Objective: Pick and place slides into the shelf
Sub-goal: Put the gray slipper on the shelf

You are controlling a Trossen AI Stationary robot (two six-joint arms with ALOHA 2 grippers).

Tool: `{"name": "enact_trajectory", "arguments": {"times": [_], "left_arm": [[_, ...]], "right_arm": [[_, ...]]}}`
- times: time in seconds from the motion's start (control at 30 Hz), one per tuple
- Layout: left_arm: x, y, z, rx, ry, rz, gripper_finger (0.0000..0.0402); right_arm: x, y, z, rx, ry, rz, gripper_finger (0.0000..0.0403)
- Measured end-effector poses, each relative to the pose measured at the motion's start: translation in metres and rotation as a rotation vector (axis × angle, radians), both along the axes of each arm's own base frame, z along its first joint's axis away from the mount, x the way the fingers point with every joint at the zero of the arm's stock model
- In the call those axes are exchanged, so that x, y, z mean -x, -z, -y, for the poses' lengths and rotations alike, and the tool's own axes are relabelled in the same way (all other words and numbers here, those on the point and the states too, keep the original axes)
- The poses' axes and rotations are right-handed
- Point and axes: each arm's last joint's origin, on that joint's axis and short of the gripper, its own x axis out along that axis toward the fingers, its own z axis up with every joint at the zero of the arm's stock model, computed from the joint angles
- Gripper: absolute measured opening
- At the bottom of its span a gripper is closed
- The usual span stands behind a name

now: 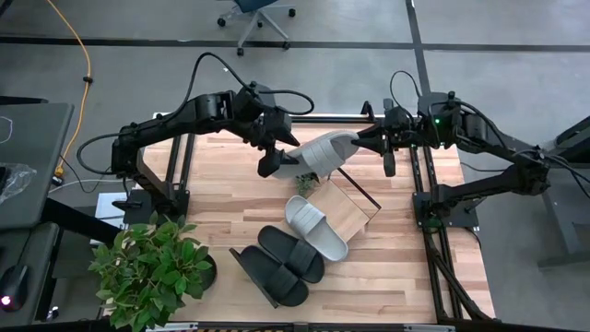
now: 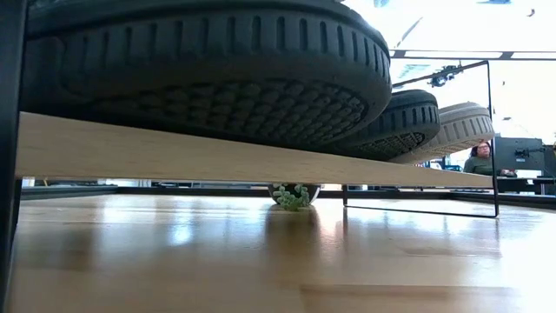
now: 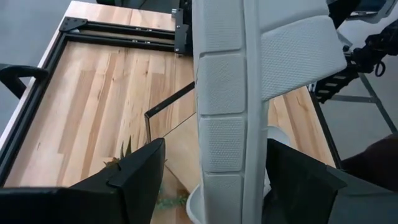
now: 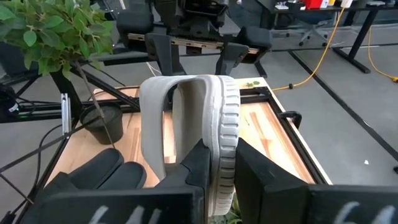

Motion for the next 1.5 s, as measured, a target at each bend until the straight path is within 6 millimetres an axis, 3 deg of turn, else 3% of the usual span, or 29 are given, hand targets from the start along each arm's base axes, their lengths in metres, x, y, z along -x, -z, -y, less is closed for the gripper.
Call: {"name": "enact_trajectory", "arguments": {"times": [0.17,0.47,0.67,0.87,1.1,1.33,1.5], "left_arm": [[0.000,0.000,0.000,0.001,-0.001,0.000,0.0233],[0.000,0.000,0.000,-0.004,-0.009,0.000,0.0111],[0.000,-0.001,-0.001,-0.014,-0.019,0.007,0.0047],[-0.001,-0.001,-0.002,-0.039,-0.054,0.005,0.0051],[-0.004,-0.006,-0.005,-0.099,-0.103,0.052,0.0050],[-0.015,-0.029,-0.011,-0.204,-0.164,0.308,0.0047],[-0.019,-0.052,-0.013,-0.272,-0.195,0.541,0.0047]], "right_arm": [[0.000,0.000,0.000,0.003,0.006,0.000,0.0028],[0.000,0.000,0.000,0.013,0.007,-0.001,0.0030],[0.000,0.000,0.002,0.032,0.058,0.000,0.0067],[0.009,-0.004,0.004,0.066,0.183,0.016,0.0119],[0.042,-0.019,0.001,0.100,0.314,0.112,0.0141],[0.080,-0.028,-0.006,0.040,0.351,0.204,0.0142],[0.087,-0.028,-0.008,0.001,0.328,0.217,0.0142]]}}
